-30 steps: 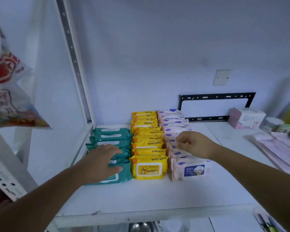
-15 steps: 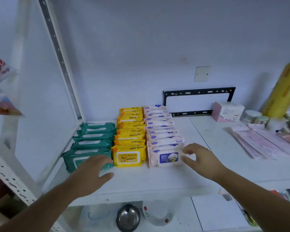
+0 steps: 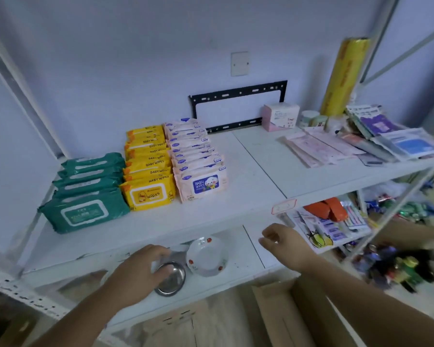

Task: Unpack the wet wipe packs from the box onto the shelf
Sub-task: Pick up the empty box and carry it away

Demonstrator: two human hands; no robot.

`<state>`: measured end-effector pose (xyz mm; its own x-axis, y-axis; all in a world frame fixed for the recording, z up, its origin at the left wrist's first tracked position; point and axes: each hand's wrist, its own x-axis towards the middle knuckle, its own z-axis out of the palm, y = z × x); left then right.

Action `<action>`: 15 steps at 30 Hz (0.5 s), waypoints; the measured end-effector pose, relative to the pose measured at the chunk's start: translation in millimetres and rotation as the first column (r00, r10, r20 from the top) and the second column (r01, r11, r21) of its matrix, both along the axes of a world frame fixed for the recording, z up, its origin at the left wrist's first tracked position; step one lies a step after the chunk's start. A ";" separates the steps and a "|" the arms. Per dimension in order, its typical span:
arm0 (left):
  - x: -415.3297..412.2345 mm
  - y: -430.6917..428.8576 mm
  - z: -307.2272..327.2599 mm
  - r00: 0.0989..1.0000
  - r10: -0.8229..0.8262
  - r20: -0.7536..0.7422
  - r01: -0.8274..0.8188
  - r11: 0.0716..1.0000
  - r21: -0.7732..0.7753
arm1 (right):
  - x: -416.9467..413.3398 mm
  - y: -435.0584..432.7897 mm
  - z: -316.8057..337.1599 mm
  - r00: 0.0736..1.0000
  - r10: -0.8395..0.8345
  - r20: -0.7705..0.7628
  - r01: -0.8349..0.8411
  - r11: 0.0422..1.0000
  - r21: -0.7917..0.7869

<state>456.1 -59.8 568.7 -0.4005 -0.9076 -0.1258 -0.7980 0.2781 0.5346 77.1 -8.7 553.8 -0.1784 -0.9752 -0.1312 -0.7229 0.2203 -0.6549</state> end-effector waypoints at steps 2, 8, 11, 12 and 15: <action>-11.3 2.3 -13.2 0.999 -0.047 0.002 0.046 0.997 0.060 | -3.9 25.3 -10.3 0.998 -0.067 0.008 0.067 0.997 0.049; -59.8 18.2 -48.0 0.980 -0.197 -0.002 0.192 0.956 0.223 | -21.2 109.3 -40.5 0.962 -0.274 -0.001 0.271 0.951 0.150; -92.6 27.3 -59.5 0.965 -0.262 0.024 0.245 0.926 0.288 | -37.7 151.6 -51.1 0.937 -0.348 -0.014 0.343 0.913 0.222; -106.1 29.7 -58.5 0.954 -0.297 0.047 0.271 0.916 0.297 | -44.1 164.3 -55.1 0.925 -0.381 -0.003 0.370 0.895 0.249; -152.4 31.9 -54.5 0.918 -0.391 0.070 0.344 0.870 0.353 | -64.1 193.5 -64.6 0.867 -0.496 0.045 0.454 0.825 0.335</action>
<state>303.7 -27.8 514.2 -0.6545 -0.5958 -0.4655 -0.7433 0.3940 0.5407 13.1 184.8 489.2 -0.5709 -0.6810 -0.4586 -0.3937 0.7173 -0.5750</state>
